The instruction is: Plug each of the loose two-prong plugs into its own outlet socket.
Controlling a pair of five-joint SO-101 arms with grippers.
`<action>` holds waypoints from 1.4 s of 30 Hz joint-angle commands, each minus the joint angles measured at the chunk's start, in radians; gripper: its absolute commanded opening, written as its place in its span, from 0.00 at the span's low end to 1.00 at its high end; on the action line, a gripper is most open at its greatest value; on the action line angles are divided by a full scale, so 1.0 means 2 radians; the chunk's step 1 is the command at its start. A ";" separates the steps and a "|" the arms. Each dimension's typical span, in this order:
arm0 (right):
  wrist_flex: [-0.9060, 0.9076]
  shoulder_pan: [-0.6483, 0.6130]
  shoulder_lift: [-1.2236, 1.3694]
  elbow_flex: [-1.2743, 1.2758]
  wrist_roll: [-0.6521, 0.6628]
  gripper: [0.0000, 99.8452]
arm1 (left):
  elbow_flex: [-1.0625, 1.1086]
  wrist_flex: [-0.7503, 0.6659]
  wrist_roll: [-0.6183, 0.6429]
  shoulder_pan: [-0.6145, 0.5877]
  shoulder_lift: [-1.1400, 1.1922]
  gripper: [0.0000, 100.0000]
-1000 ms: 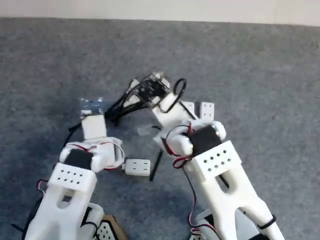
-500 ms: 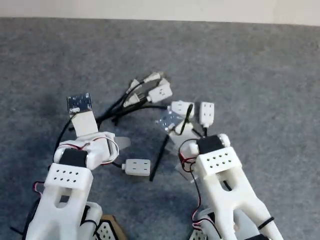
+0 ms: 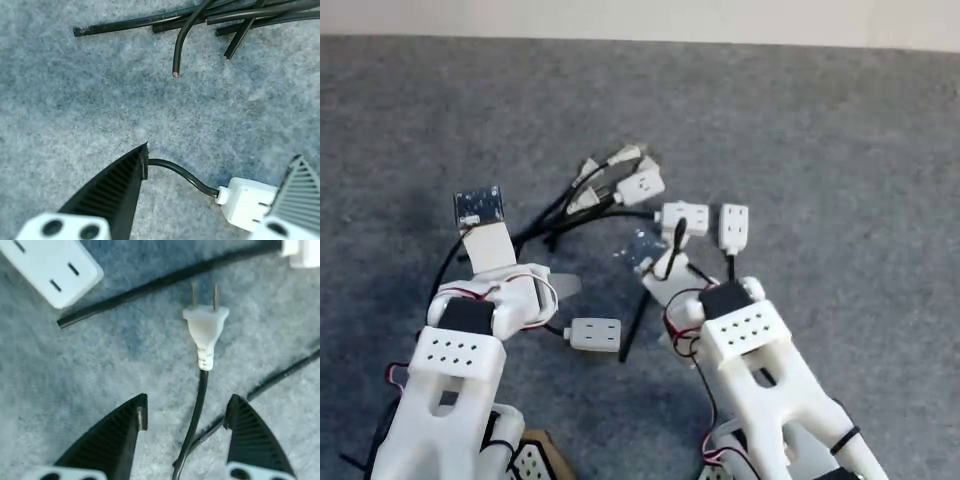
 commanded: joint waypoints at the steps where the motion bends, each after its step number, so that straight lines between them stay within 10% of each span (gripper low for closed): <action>1: -0.017 -0.019 -0.005 0.003 0.021 0.24 | -0.013 -0.009 0.004 -0.005 -0.002 0.41; 42: -0.205 0.038 0.165 0.003 0.083 0.24 | -0.011 -0.009 0.005 -0.004 -0.001 0.41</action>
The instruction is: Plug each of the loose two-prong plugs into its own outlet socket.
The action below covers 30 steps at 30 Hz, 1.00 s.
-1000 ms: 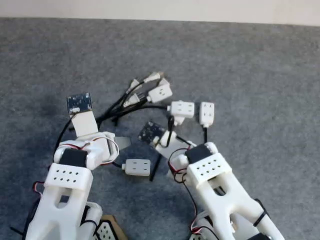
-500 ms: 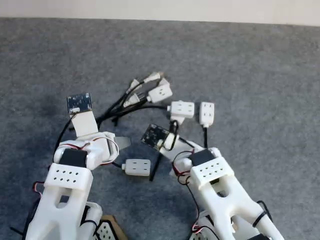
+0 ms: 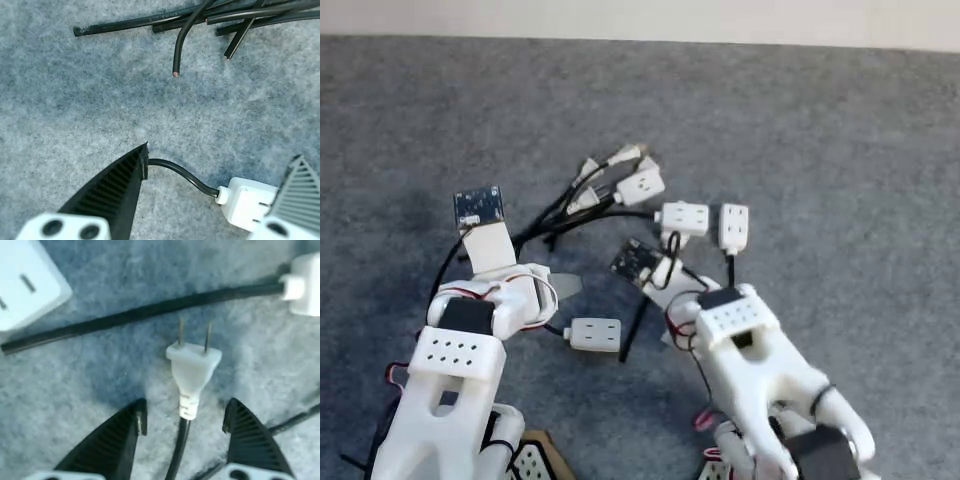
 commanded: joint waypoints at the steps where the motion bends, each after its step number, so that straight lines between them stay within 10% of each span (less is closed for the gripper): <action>1: -0.011 0.008 0.042 -0.046 -0.005 0.24 | -0.011 -0.009 0.005 -0.004 -0.001 0.41; 8: -0.061 0.009 0.059 -0.053 -0.005 0.23 | -0.009 -0.009 0.005 0.000 -0.001 0.41; 13: -0.061 0.009 0.054 -0.040 -0.038 0.00 | -0.009 -0.009 0.005 0.007 -0.001 0.41; 30: 0.099 -0.003 -0.043 -0.106 -0.101 0.00 | -0.009 -0.026 0.005 0.005 0.000 0.41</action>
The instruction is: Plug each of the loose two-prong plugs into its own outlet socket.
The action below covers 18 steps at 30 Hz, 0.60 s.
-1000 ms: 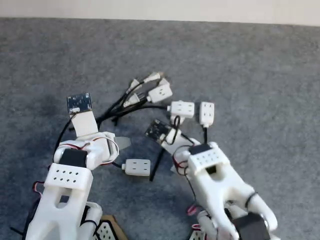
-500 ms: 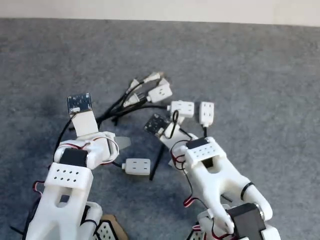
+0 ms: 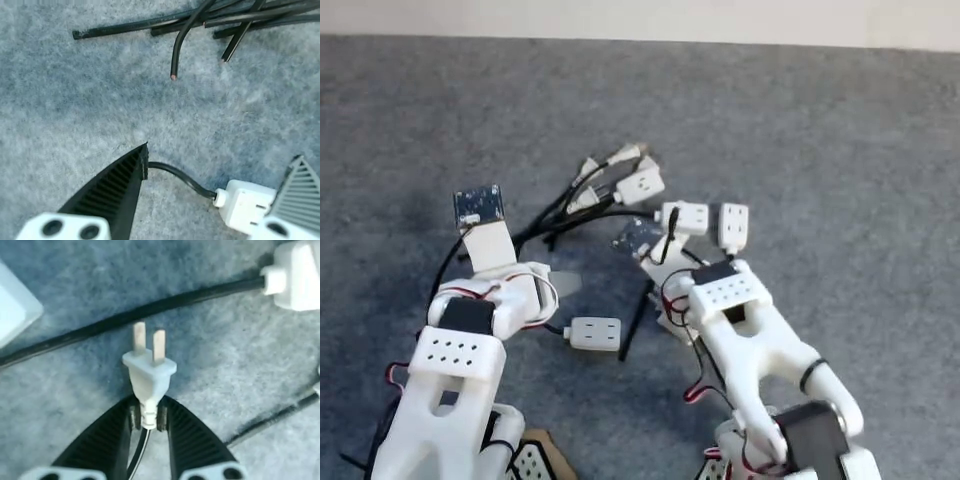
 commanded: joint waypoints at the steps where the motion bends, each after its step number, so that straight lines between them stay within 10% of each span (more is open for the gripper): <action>1: 0.044 -0.014 -0.099 -0.032 -0.047 0.00 | -0.009 -0.012 0.005 0.006 0.000 0.41; 18: -0.005 -0.167 -0.186 -0.007 -0.178 0.00 | 0.015 -0.002 0.032 0.006 -0.109 0.41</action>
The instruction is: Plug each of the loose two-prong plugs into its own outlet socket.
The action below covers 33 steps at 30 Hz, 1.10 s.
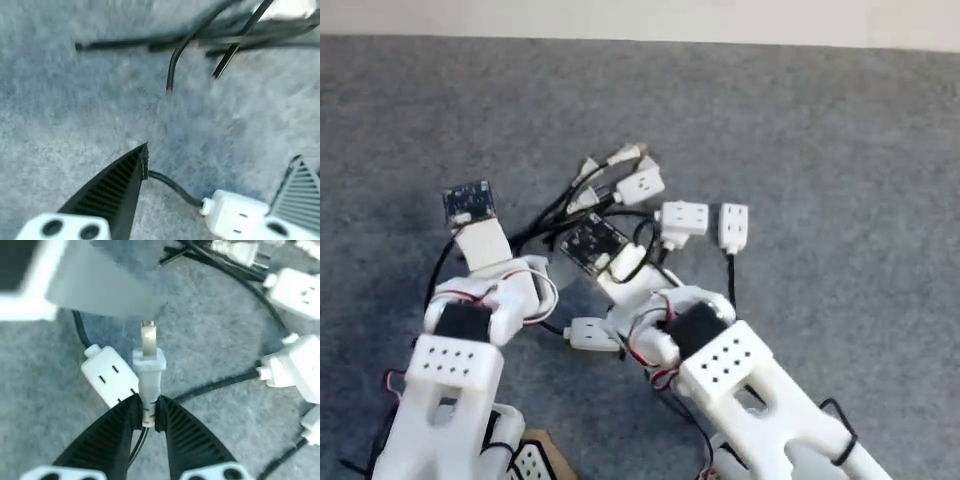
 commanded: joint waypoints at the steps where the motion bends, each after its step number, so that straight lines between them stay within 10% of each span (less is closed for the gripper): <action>1: -0.033 -0.004 0.026 -0.004 -0.016 0.00 | 0.020 0.009 0.005 0.006 -0.086 0.41; 10: -0.036 -0.009 0.059 -0.009 -0.016 0.00 | 0.055 0.096 0.004 0.043 -0.280 0.43; 33: 0.158 -0.013 -0.011 -0.217 -0.002 0.00 | 0.057 -0.010 -0.010 0.093 -0.048 0.42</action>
